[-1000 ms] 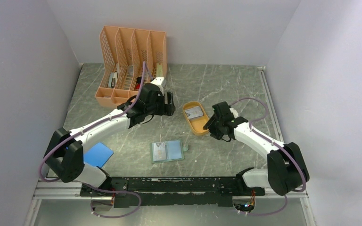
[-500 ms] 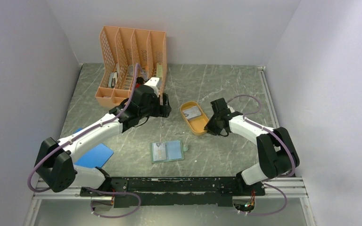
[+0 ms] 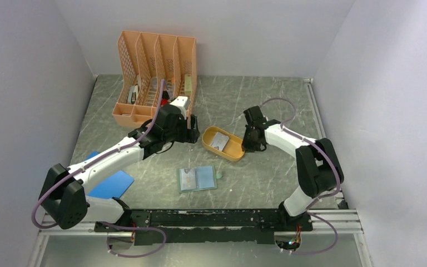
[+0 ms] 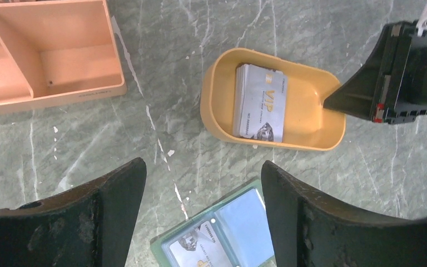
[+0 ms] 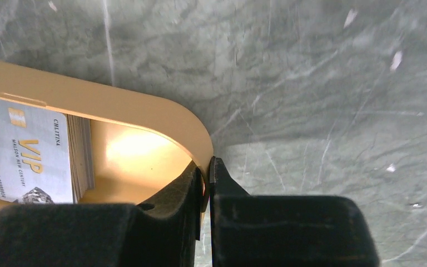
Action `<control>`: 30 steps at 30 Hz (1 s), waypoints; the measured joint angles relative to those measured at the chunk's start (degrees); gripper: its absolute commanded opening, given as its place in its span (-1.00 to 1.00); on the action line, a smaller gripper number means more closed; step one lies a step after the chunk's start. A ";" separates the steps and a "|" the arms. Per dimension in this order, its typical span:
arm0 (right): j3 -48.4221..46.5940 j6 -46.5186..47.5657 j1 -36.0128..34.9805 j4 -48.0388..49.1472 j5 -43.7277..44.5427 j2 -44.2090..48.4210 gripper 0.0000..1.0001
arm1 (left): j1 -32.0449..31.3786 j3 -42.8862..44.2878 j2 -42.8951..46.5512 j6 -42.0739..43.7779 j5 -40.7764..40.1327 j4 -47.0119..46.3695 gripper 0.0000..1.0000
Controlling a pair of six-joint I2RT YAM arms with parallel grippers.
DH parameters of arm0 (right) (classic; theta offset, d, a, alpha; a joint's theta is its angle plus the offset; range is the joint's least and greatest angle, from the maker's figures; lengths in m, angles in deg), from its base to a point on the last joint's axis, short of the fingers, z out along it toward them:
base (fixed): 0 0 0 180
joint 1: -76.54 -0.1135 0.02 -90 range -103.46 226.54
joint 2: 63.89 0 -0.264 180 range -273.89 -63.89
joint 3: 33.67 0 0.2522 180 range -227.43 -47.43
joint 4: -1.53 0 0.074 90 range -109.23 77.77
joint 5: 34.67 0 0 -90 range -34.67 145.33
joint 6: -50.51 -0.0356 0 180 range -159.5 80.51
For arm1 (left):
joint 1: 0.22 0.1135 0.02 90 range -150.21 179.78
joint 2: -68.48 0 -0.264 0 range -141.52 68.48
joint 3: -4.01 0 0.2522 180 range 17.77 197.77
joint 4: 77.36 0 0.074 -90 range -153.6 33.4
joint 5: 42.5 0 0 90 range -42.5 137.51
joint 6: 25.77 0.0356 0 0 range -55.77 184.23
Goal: Put the credit cards into the card holder
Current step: Adjust the storage box at the center of the board.
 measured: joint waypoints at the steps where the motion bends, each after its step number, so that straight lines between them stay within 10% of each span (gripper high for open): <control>1: -1.11 1.11 0.00 -0.52 0.42 -0.70 -0.93 | 0.00 -0.04 -0.02 0.09 0.04 0.00 0.60; 14: -18.99 18.43 -3.82 -9.38 11.52 -11.61 -0.91 | 0.00 -0.09 -0.09 0.85 2.23 0.00 0.60; 21: -22.93 21.70 -8.70 -11.47 14.82 -15.19 0.08 | 0.00 -0.09 -1.42 0.83 3.04 0.04 0.59; 30: -21.53 16.55 -8.04 -9.90 11.28 -6.03 0.11 | 0.00 -0.09 -3.61 -0.50 1.99 0.57 0.57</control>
